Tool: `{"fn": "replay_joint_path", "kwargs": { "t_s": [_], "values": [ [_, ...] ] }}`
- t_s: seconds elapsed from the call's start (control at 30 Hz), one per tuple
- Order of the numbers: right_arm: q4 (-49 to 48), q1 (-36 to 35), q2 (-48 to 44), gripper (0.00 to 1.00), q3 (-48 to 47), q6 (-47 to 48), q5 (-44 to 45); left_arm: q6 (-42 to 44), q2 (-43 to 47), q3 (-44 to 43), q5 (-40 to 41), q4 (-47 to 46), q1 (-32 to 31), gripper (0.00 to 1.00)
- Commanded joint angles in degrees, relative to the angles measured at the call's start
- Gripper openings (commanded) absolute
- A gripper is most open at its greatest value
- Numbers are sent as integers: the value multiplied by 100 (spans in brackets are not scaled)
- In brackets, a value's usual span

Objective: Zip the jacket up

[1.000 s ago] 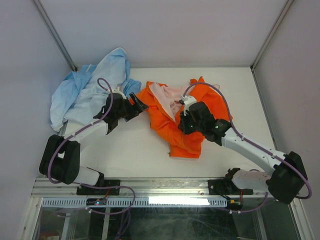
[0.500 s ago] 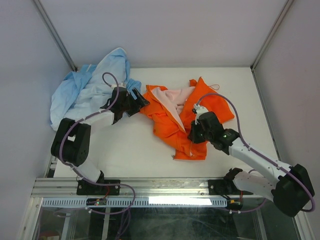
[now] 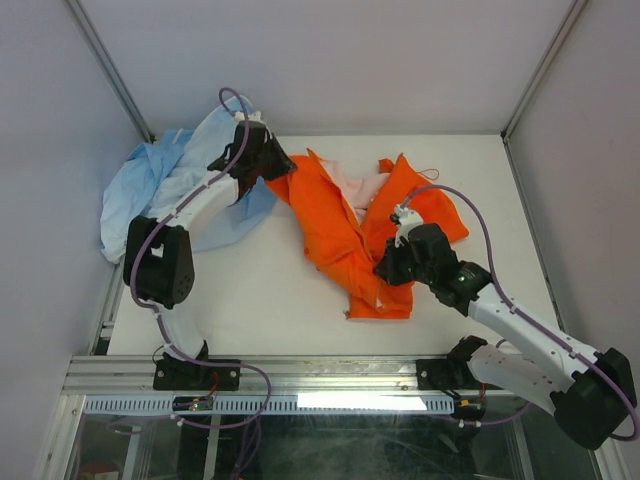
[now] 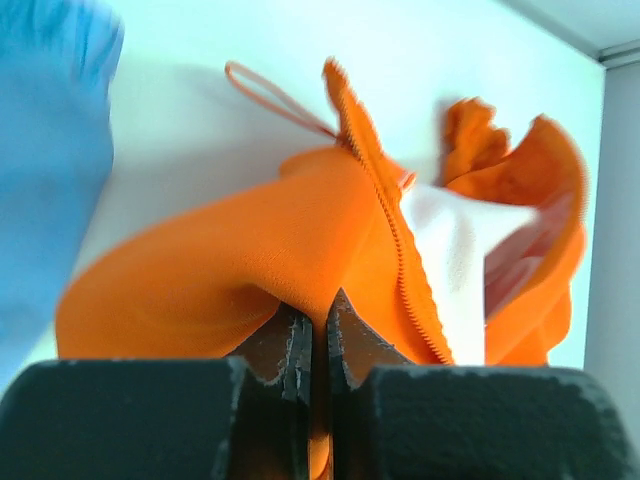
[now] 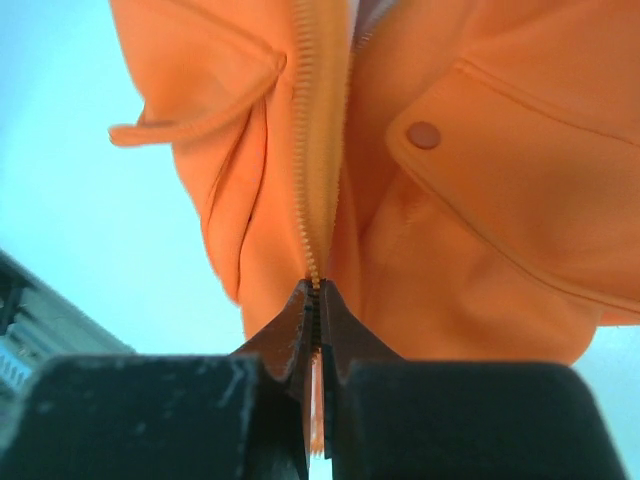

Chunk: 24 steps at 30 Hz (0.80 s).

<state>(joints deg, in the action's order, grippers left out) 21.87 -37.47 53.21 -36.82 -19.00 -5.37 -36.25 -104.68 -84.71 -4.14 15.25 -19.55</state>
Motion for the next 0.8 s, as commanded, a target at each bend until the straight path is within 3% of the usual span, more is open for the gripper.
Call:
{"fn": "replay_joint_path", "kwargs": {
  "t_s": [0.0, 0.13, 0.23, 0.37, 0.5, 0.63, 0.77],
  "values": [
    [-222, -10, -70, 0, -381, 52, -1036, 1301, 842, -939, 1375, 832, -19, 0],
    [-660, -297, 292, 0, -264, 35, -2026, 1542, 888, -603, 2067, 1360, -82, 8],
    [-946, -758, 803, 0, -210, 8, -2314, 1551, 753, -213, 2512, 1381, -84, 14],
    [-1232, -1224, 1457, 2, -239, -169, -2405, 1515, 577, -90, 2471, 1396, -86, 24],
    [-1095, -1428, 1708, 19, -425, -117, -2335, 1509, 533, -42, 2461, 1369, -100, 37],
    [-506, -1398, 1459, 42, -829, 211, -1572, 1424, 868, 170, 2486, 1389, -180, 53],
    [90, -1017, 1291, 52, -1415, 559, -779, 1332, 1492, 384, 2441, 1363, -372, 59]
  ]
}}
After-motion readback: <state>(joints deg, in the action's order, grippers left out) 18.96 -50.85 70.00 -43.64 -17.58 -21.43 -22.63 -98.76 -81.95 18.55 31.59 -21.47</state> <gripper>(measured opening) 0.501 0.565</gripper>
